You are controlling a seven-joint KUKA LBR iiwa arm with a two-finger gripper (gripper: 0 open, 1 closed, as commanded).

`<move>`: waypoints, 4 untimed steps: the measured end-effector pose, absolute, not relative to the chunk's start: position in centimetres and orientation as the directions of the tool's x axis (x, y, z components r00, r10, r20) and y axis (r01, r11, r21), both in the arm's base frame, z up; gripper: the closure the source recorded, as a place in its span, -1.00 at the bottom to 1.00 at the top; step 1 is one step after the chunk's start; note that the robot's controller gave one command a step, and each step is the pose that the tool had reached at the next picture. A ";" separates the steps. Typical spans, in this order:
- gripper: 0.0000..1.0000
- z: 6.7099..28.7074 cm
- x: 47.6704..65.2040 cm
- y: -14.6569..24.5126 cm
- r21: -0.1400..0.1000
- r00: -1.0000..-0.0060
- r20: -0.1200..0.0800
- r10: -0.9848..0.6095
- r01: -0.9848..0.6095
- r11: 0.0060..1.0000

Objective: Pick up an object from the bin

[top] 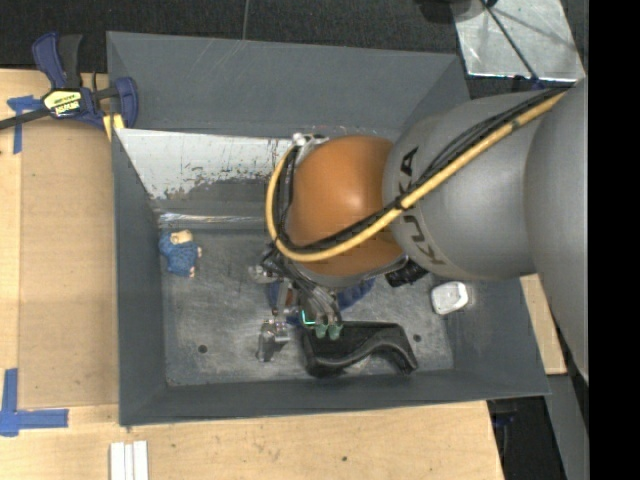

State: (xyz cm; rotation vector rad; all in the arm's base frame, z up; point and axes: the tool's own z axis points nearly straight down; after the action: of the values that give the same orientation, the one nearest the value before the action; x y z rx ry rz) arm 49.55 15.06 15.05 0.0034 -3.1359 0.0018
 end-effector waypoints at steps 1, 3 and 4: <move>-1.00 10.2 48.7 7.2 -0.001 -1.000 0.001 0.025 0.025 1.000; 1.00 8.5 51.6 3.9 0.022 -0.967 -0.041 0.250 0.249 0.968; 1.00 20.4 51.9 4.2 0.003 -0.983 -0.011 0.182 0.182 0.983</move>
Offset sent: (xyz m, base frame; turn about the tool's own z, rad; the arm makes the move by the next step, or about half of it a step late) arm -0.0081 -0.0751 -0.0468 0.0209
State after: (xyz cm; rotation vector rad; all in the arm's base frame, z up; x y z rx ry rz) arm 51.86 4.16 20.38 -0.2879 -3.1395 -0.0029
